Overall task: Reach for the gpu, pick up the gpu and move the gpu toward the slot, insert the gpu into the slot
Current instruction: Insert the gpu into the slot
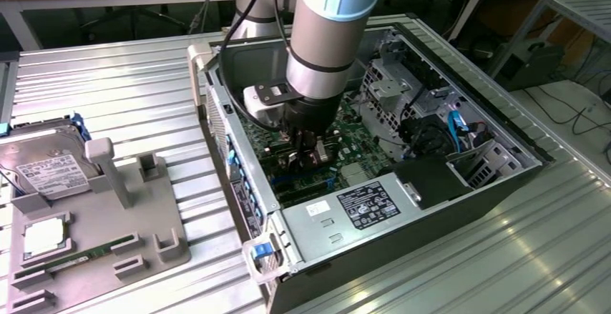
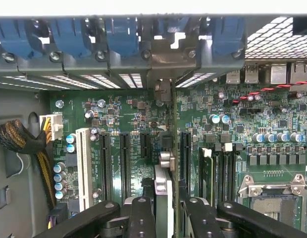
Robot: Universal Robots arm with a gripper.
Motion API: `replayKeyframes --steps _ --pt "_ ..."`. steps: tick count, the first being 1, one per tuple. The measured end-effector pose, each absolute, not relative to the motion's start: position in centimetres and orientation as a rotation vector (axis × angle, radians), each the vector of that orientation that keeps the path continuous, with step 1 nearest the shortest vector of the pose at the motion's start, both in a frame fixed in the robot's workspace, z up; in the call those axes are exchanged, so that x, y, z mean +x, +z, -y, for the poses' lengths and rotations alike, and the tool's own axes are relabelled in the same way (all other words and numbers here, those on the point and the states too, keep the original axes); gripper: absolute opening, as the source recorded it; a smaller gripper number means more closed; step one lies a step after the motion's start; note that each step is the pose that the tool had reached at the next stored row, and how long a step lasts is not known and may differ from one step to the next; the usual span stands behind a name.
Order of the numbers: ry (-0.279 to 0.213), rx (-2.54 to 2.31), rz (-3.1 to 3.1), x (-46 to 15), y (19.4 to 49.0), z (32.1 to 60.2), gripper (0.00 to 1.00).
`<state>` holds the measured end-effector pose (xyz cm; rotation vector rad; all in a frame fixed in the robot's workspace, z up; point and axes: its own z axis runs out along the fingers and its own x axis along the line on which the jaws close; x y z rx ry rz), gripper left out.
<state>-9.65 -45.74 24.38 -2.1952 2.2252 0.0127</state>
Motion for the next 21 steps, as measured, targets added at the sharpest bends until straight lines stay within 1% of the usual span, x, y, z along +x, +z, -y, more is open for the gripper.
replayKeyframes --steps 21 --pt "0.013 -2.195 -2.225 -9.93 23.68 45.7 0.28"
